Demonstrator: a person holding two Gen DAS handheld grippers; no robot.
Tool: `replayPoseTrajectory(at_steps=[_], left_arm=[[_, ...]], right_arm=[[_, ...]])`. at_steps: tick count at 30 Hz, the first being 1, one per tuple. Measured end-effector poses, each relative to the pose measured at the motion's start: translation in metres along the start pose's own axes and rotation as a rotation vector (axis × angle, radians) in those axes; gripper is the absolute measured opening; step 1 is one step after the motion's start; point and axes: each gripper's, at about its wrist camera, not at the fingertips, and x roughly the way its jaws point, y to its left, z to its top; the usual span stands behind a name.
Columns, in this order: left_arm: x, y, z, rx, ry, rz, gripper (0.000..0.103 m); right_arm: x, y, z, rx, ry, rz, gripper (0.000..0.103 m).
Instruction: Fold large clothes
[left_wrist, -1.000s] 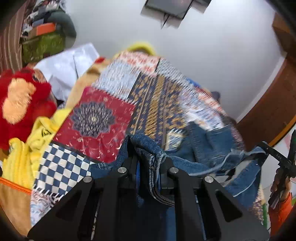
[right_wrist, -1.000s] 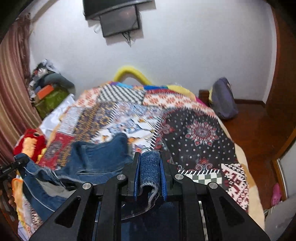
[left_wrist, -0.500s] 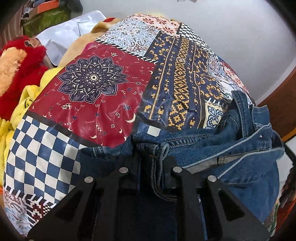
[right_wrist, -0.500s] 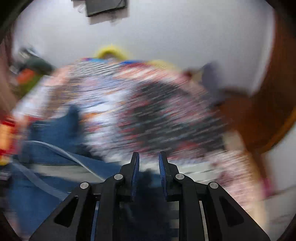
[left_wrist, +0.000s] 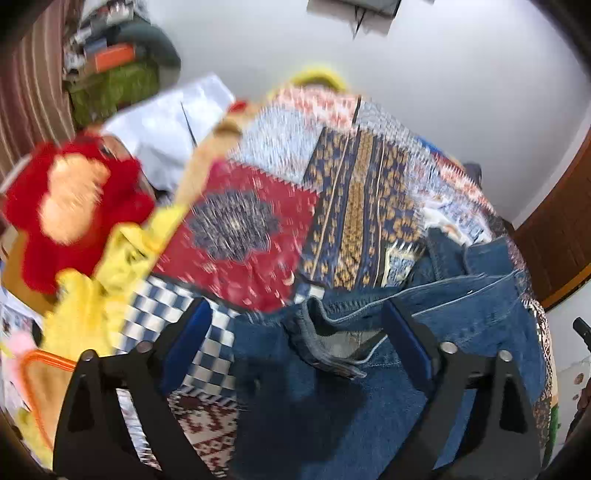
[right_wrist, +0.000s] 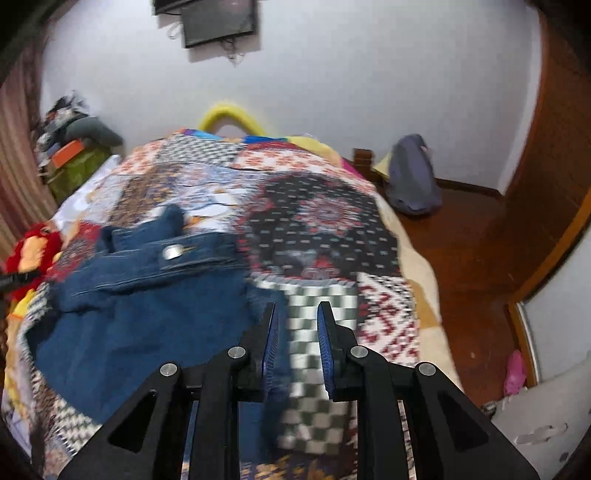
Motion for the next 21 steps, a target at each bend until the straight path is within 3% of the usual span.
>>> replayPoseTrajectory(at_steps=[4,7,14,17,21], left_arm=[[-0.012,0.001,-0.004,0.022,0.038,-0.023,0.096],[-0.008,-0.009,-0.019,0.107,0.073,-0.001,0.096],[0.037,-0.031,-0.064,0.302,0.176,0.058,0.097],[0.065,-0.029,-0.067,0.284,0.229,0.031,0.097],[0.083,-0.024,-0.047,0.249,0.198,0.055,0.097]], right_arm=[[-0.006,0.036,-0.001,-0.052,-0.001,0.079,0.017],[-0.003,0.061,-0.003,-0.091,0.007,0.118,0.017],[0.028,0.112,-0.011,-0.156,0.078,0.199,0.017],[0.054,0.127,-0.012,-0.157,0.122,0.211,0.017],[0.092,0.139,-0.003,-0.151,0.178,0.211,0.017]])
